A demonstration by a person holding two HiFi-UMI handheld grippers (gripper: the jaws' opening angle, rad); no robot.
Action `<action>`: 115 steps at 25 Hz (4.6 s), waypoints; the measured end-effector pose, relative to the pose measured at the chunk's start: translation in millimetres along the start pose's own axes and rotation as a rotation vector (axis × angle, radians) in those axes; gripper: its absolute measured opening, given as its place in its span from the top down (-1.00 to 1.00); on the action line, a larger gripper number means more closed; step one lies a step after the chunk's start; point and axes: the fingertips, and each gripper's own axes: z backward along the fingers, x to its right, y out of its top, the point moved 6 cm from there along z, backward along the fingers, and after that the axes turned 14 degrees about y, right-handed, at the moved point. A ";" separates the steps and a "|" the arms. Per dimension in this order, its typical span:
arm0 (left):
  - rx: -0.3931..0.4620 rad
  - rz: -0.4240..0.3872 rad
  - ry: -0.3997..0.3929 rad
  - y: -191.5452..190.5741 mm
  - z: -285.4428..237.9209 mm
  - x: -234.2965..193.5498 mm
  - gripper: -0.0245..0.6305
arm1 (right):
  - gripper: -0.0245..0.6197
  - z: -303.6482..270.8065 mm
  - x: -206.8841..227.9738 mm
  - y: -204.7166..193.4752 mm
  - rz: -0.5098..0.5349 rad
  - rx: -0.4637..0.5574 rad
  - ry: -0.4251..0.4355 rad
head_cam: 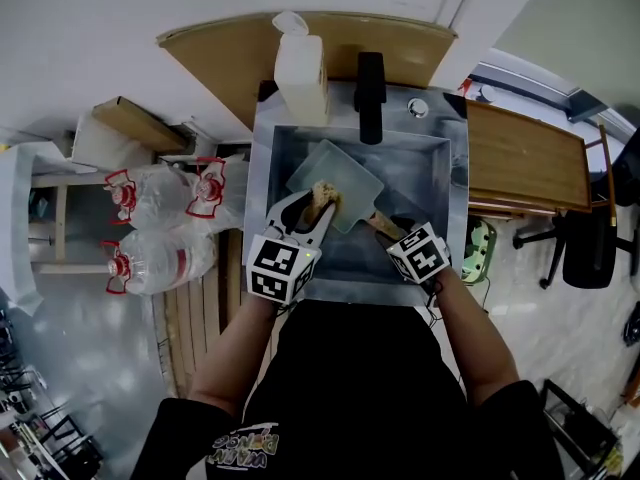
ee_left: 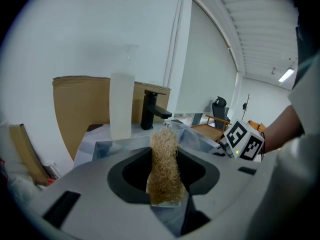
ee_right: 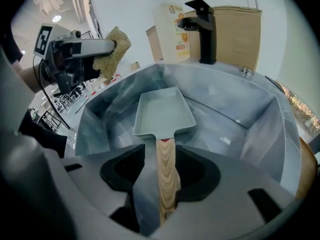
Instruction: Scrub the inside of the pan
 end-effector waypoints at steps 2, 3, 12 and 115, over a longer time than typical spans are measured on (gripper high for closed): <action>-0.035 -0.010 0.002 -6.0 -8.3 -3.9 0.48 | 0.37 -5.2 2.4 -3.8 -0.010 -0.028 0.001; -0.050 -0.015 0.004 -8.7 -12.4 -5.8 0.48 | 0.37 -7.9 3.7 -5.8 -0.016 -0.041 0.005; -0.173 -0.086 0.054 -33.6 -55.0 -20.3 0.48 | 0.37 -21.5 13.5 -15.0 -0.056 -0.111 0.015; -0.381 -0.239 0.186 -66.2 -138.5 -34.9 0.48 | 0.45 -34.4 19.2 -23.1 -0.106 -0.253 0.053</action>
